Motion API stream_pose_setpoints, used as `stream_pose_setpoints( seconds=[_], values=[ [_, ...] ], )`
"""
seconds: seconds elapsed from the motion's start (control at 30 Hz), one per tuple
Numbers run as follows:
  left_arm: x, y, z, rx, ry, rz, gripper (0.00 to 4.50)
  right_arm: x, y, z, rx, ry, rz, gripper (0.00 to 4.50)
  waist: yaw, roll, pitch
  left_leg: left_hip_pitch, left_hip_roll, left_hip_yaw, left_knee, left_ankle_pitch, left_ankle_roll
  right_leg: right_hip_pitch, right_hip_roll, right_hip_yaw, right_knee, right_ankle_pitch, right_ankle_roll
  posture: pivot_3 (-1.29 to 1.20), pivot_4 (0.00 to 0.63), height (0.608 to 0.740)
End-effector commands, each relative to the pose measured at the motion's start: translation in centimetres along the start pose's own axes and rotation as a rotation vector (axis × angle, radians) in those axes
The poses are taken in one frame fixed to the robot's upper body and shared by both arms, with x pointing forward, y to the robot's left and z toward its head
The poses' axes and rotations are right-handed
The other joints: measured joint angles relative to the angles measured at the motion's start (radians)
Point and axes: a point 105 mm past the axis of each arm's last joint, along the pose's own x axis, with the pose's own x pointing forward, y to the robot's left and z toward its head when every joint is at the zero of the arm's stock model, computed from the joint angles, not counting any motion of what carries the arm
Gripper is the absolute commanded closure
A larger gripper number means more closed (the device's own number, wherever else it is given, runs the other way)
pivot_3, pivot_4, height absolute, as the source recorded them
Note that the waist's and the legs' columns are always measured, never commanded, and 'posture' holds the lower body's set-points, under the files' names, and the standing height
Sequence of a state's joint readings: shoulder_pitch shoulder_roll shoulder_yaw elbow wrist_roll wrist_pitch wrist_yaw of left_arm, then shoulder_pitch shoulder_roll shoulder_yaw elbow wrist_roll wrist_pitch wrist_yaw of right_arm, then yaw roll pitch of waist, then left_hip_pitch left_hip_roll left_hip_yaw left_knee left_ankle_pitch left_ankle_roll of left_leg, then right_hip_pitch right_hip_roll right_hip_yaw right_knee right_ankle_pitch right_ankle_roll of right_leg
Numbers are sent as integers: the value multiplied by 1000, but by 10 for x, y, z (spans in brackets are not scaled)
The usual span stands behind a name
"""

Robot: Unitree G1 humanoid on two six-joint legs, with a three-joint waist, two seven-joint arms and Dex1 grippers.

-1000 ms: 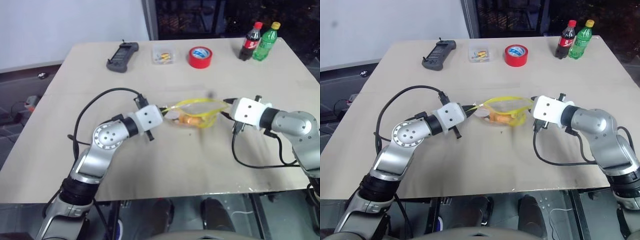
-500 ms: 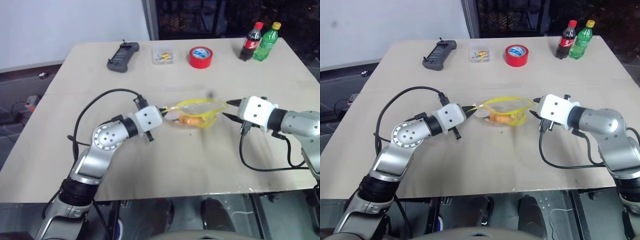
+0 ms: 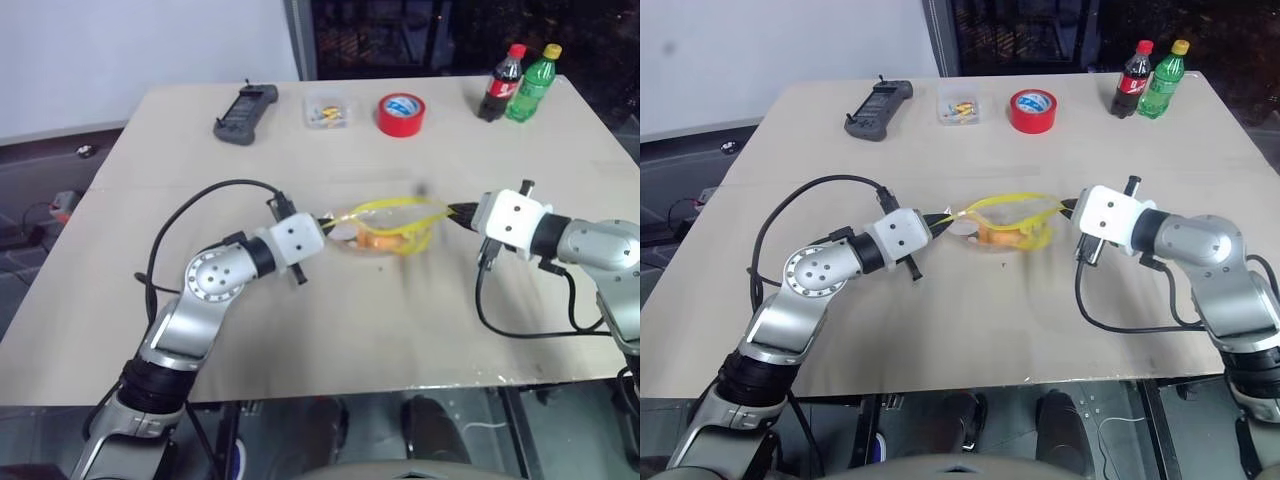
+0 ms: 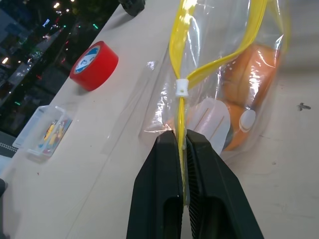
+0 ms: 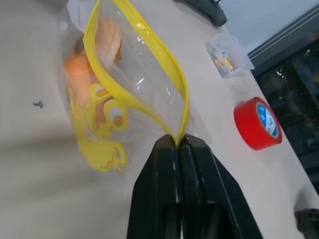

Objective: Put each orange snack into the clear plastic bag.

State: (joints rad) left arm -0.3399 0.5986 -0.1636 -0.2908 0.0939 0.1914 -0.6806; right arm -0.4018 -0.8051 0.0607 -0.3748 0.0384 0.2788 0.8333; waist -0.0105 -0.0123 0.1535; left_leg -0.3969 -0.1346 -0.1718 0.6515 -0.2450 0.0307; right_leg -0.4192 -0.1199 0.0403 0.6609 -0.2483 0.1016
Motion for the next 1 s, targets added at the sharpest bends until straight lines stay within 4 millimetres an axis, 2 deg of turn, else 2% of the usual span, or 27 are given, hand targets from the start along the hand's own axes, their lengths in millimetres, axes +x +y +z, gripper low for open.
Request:
stream_pose_setpoints(
  seconds=[0.03,0.17,0.23,0.37,0.43,0.5,0.63,0.7,0.77,0.87,0.93,1.0],
  values=[
    [-5,10,7,5,-25,43,4500,-2,-12,12,-33,-38,-52,4417,0,0,0,0,0,0,0,0,0,0,0,0,0,0,0,0,150,740],
    [4,41,7,-107,-49,122,4500,5,-39,11,242,-108,-138,4417,0,-1,1,0,0,0,1,0,0,0,0,0,1,0,0,0,150,740],
    [12,66,8,-179,-71,180,4500,9,-56,5,335,-134,-170,4417,2,-1,0,0,0,-1,1,0,0,0,0,-1,1,1,0,0,150,740],
    [27,117,14,-337,-169,275,4500,8,-99,-8,416,-143,-268,4417,2,-1,1,0,-1,-2,4,0,0,2,0,-2,0,2,2,0,150,740],
    [27,133,22,-380,-221,298,4500,1,-115,-9,431,-155,-316,4417,-2,-1,1,-2,-2,-2,4,0,0,1,-1,-2,0,2,2,0,150,740],
    [24,138,26,-387,-257,300,4500,-6,-122,-10,418,-149,-345,4417,-8,-1,1,-3,-2,-1,2,0,1,-1,-2,-2,-2,1,2,0,150,740],
    [19,116,34,-345,-332,217,4500,-15,-109,-16,364,-113,-345,4417,-25,-1,1,-5,-1,-1,1,-1,2,-2,-3,-3,-3,1,2,0,150,740],
    [16,103,33,-377,-333,190,4500,-14,-90,-18,313,-79,-302,4417,-29,-1,1,-6,-2,-1,1,-2,3,-2,-4,-3,-4,1,2,0,150,740],
    [13,92,30,-416,-321,181,4500,-7,-62,-15,317,-77,-219,4417,-31,-1,1,-7,-2,-1,1,-2,4,-3,-4,-3,-3,1,2,0,150,740],
    [9,96,33,-472,-336,192,4500,7,-34,-14,264,-51,-196,3573,-31,-1,1,-9,-2,0,5,-2,3,-8,-3,-2,0,1,2,0,150,740],
    [6,99,36,-476,-337,171,4500,15,-25,-15,223,-27,-219,2506,-30,-1,1,-9,-2,0,9,0,0,-9,-1,-1,5,3,2,0,150,740],
    [4,99,39,-461,-333,145,4500,20,-19,-14,203,-19,-211,1653,-28,-1,1,-7,-2,1,9,0,0,-7,-1,0,6,5,2,0,150,740]
  ],
)
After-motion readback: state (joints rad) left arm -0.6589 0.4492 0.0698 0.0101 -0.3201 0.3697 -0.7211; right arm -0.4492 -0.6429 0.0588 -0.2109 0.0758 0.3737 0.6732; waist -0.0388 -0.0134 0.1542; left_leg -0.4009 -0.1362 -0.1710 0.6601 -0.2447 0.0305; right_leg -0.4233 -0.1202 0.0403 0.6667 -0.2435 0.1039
